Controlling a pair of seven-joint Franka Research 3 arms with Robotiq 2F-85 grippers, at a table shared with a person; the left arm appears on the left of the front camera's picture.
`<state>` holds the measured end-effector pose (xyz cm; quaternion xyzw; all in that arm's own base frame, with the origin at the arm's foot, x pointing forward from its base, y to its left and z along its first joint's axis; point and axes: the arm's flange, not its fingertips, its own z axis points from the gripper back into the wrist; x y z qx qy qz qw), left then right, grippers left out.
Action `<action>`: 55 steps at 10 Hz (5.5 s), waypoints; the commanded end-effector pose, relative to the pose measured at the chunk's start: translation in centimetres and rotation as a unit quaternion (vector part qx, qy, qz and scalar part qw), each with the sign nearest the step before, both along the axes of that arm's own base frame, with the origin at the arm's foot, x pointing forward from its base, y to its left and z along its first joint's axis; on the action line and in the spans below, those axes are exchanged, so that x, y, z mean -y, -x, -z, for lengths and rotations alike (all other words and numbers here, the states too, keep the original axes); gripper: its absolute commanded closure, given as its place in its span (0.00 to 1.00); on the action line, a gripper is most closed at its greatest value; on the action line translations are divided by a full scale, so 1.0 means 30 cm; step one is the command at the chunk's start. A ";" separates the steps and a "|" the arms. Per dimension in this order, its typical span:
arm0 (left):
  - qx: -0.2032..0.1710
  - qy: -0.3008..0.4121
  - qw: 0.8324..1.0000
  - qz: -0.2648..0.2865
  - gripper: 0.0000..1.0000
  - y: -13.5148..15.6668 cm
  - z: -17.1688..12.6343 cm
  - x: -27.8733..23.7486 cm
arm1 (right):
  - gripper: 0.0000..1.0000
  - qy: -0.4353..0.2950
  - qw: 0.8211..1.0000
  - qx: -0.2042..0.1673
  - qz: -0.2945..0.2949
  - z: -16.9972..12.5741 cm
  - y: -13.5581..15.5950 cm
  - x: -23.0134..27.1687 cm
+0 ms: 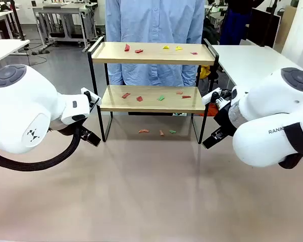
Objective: Clean the shelf.
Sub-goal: Pick up the Duster handed by the human.
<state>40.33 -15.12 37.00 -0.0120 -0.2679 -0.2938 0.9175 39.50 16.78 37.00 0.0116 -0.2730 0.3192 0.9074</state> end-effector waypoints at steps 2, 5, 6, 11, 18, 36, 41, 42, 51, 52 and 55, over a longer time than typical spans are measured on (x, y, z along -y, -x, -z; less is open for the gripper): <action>0.000 0.000 1.000 0.000 0.00 0.000 0.000 0.000 | 0.00 0.000 1.000 0.000 0.000 0.000 0.000 0.000; 0.000 0.000 1.000 0.000 0.00 0.000 0.000 0.000 | 0.00 0.000 1.000 0.000 0.000 0.000 0.000 0.000; 0.000 0.000 1.000 0.000 0.00 0.000 0.000 0.000 | 0.00 0.000 1.000 0.000 0.000 0.000 0.000 0.000; 0.000 0.000 1.000 0.000 0.00 0.000 0.000 0.000 | 0.00 0.000 1.000 0.000 0.000 0.001 0.000 0.000; -0.044 0.130 0.972 0.192 0.00 -0.098 -0.500 -0.374 | 0.00 -0.065 0.993 0.038 -0.090 -0.571 -0.073 0.262; 0.147 0.387 0.859 0.302 0.00 -0.475 -0.254 -0.906 | 0.00 -0.249 0.898 0.094 -0.351 -0.386 -0.465 0.950; 0.235 0.421 0.796 0.365 0.00 -0.521 -0.025 -0.957 | 0.00 -0.391 0.834 0.127 -0.367 -0.160 -0.600 1.069; 0.250 0.426 0.784 0.377 0.00 -0.516 0.012 -0.952 | 0.00 -0.401 0.833 0.126 -0.359 -0.130 -0.613 1.078; 0.259 0.414 0.773 0.404 0.00 -0.519 0.045 -0.957 | 0.00 -0.419 0.833 0.111 -0.343 -0.085 -0.623 1.108; 0.236 0.422 0.780 0.397 0.00 -0.524 0.041 -0.958 | 0.00 -0.412 0.834 0.116 -0.348 -0.059 -0.594 1.110; 0.261 0.410 0.778 0.398 0.00 -0.513 0.051 -0.943 | 0.00 -0.412 0.834 0.116 -0.348 -0.059 -0.594 1.110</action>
